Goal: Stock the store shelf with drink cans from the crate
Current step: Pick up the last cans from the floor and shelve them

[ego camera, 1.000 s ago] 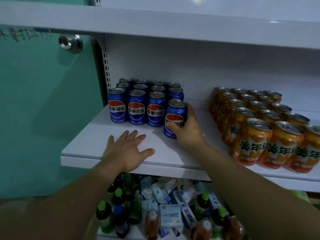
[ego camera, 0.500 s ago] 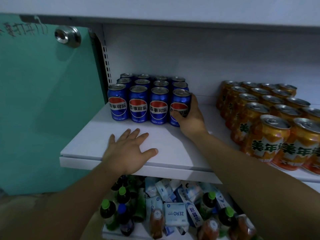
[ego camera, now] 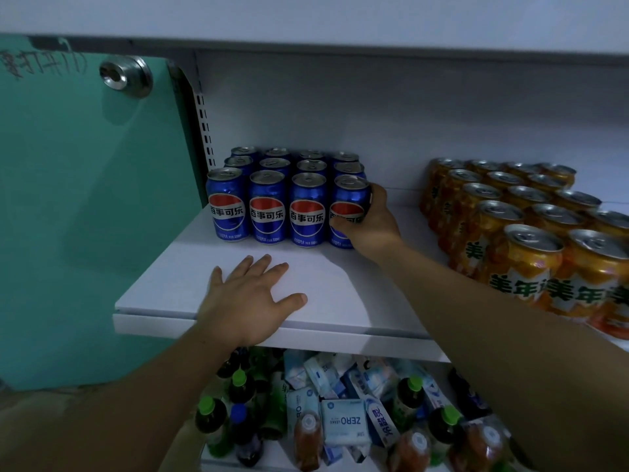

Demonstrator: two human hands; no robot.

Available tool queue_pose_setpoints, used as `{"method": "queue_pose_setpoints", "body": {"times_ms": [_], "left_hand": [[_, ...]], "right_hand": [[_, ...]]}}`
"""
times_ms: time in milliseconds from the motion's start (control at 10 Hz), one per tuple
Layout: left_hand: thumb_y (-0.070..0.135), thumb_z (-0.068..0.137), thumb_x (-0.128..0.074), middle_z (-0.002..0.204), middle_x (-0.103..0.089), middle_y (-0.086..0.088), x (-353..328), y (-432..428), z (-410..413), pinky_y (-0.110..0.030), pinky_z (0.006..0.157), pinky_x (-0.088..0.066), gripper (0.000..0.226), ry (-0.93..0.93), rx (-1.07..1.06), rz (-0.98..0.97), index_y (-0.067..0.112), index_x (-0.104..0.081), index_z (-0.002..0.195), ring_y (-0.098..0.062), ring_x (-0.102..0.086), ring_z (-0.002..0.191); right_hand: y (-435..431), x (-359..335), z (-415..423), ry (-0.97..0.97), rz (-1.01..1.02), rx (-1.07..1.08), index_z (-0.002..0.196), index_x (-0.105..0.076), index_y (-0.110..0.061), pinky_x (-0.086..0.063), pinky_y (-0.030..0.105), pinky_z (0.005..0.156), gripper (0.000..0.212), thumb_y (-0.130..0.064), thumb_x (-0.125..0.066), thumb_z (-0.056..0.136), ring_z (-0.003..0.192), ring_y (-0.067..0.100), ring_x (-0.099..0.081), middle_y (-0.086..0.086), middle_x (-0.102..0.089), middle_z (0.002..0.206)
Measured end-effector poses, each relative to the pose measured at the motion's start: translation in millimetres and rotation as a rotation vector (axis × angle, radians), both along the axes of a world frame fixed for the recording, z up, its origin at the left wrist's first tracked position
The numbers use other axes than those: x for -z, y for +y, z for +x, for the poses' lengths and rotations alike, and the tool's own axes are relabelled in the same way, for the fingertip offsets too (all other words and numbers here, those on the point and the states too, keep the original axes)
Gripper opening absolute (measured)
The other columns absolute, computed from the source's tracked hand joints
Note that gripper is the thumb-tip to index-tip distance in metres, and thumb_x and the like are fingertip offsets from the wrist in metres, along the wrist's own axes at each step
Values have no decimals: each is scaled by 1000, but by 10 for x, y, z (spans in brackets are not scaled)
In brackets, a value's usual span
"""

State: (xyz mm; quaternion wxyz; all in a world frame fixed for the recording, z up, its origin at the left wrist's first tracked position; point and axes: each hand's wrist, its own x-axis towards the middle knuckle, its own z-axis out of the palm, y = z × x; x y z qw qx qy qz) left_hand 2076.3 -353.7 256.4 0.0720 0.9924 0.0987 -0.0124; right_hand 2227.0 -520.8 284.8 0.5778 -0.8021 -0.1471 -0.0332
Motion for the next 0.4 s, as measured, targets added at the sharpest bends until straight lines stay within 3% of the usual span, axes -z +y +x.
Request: {"method": "queue_pose_setpoints", "body": {"times_ms": [200,300,400], "left_hand": [[76,85,-22,160,0,13,-16,11,5,-50,118,3,75,-5,-1,-5,41,-10,150,-10,3,147],[76,85,-23,160,-1,12,-12,-9,-28,-50,118,3,75,10,1,-12,41,-10,150,-11,3,147],[76,85,-23,160,0,13,-52,8,10,-50,118,3,76,3,-3,-23,40,-10,150,-11,2,147]], "right_hand": [[43,-78,-20,32,-97,12,143,-23,-24,-44,33,93,81,-23,-75,82,119,23,-53,1,-52,134],[14,-112,-23,75,-170,2,144,-21,-22,-43,34,94,87,-26,-78,78,123,25,-51,3,-51,136],[-98,-175,-139,67,-296,37,152,-8,-22,-41,42,102,104,-36,-79,77,132,31,-42,10,-38,147]]}}
